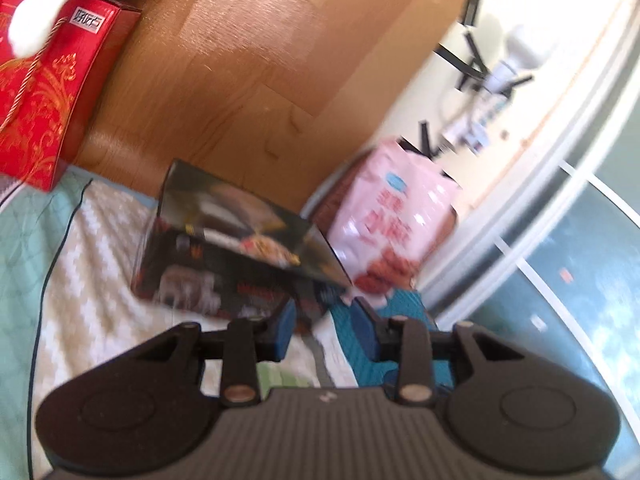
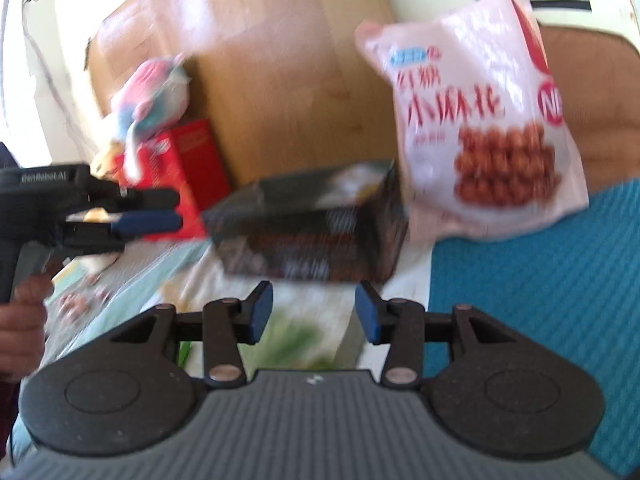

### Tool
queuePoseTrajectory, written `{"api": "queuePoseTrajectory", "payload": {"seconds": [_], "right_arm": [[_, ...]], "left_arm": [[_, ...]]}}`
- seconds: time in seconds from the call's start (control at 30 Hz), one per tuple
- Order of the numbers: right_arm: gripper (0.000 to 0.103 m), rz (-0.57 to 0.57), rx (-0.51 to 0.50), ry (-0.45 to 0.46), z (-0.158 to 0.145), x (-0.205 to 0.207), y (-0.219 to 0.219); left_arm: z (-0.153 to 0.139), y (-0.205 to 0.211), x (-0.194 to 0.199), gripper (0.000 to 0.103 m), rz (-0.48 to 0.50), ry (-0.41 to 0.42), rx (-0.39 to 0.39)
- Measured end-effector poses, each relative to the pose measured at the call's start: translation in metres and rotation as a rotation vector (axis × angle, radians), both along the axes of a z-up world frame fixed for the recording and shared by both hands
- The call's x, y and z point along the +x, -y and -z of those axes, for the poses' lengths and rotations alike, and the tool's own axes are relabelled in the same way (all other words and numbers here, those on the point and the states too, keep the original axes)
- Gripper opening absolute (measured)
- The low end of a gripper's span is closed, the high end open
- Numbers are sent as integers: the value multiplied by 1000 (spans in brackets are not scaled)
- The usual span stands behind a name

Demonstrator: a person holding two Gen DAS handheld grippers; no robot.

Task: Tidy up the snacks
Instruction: 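Move the left gripper to the pink candy box and grasp it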

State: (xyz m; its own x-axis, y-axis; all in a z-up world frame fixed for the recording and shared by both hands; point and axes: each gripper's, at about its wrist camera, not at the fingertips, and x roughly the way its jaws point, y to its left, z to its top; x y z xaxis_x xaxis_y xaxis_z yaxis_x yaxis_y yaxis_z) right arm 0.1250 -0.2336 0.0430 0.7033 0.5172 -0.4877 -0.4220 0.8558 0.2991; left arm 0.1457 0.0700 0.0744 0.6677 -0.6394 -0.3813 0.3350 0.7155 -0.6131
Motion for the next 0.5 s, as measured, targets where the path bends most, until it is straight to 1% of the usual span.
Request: {"api": "queuePoseTrajectory", "payload": {"seconds": [0.03, 0.1, 0.13, 0.2, 0.27, 0.37, 0.5], "right_arm": [[49, -13, 0, -6, 0, -4, 0], [49, -47, 9, -40, 8, -28, 1], [49, -50, 12, -43, 5, -31, 2], [52, -80, 29, -54, 7, -50, 1], [53, -115, 18, -56, 10, -68, -6], [53, -124, -26, -61, 9, -79, -14], [54, -115, -71, -103, 20, -91, -18]], "left_arm": [[2, -2, -10, 34, 9, -1, -4], [8, -5, -31, 34, 28, -10, -16], [12, -6, -41, 34, 37, -15, -22], [20, -11, -60, 34, 52, -20, -34], [28, -17, -79, 34, 55, -28, -30], [40, -33, -102, 34, 14, -53, -22], [56, -55, -119, 34, -63, -111, -13]]}}
